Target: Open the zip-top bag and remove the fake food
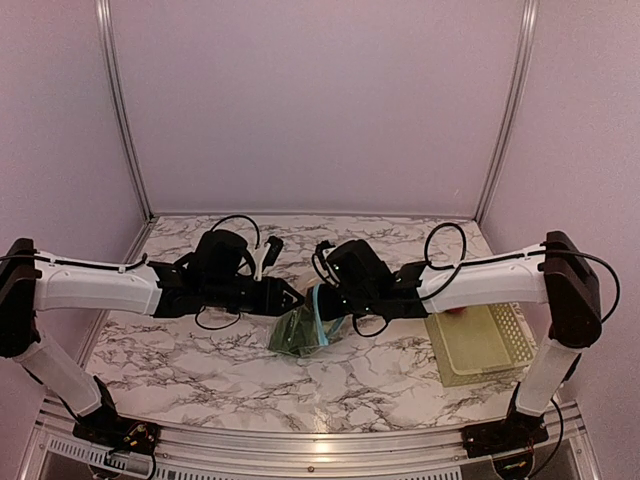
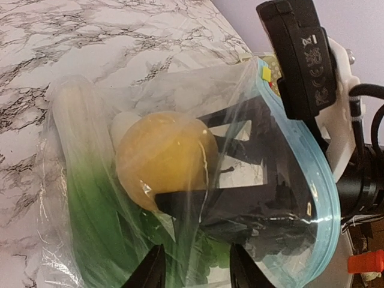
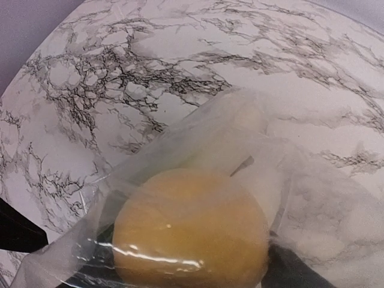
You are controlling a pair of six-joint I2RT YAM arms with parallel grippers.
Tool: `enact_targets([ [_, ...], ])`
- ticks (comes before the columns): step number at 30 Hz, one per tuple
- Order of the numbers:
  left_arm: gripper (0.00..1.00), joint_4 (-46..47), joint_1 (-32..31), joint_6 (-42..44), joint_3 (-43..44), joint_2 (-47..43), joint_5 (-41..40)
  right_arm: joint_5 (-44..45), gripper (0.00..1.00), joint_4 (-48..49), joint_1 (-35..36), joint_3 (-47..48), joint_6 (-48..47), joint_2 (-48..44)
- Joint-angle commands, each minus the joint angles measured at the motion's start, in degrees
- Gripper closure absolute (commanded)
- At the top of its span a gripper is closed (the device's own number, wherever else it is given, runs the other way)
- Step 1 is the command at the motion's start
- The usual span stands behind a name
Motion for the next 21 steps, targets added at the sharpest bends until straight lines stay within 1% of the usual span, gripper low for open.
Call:
enact_targets([
  [1, 0.62, -3.42, -2.10, -0.92, -0.13, -5.36, -2.96, 0.47, 0.58, -1.44, 0.01, 3.37, 0.60, -1.10],
  [5, 0.61, -7.48, -6.04, -4.26, 0.65, -7.77, -8.21, 0.80, 0.58, -2.03, 0.75, 4.12, 1.47, -0.35],
  [9, 0.57, -10.67, -9.60, -6.35, 2.84, -7.75, -12.55, 1.15, 0.59, -2.42, 1.07, 4.15, 2.80, -0.29],
  [16, 0.56, -19.70, -13.66, -8.00, 11.54, -3.20, -21.27, 2.25, 0.59, -3.94, 1.59, 4.88, 3.56, -0.34],
  [19, 0.55, -20.73, -14.66, -8.66, 13.65, -1.50, -22.33, 2.66, 0.59, -4.20, 1.74, 5.01, 3.67, -0.31],
  [21, 0.57, -25.07, -15.26, -9.52, 16.62, 0.64, -25.82, 2.76, 0.59, -4.26, 1.83, 4.84, 3.73, -0.61],
])
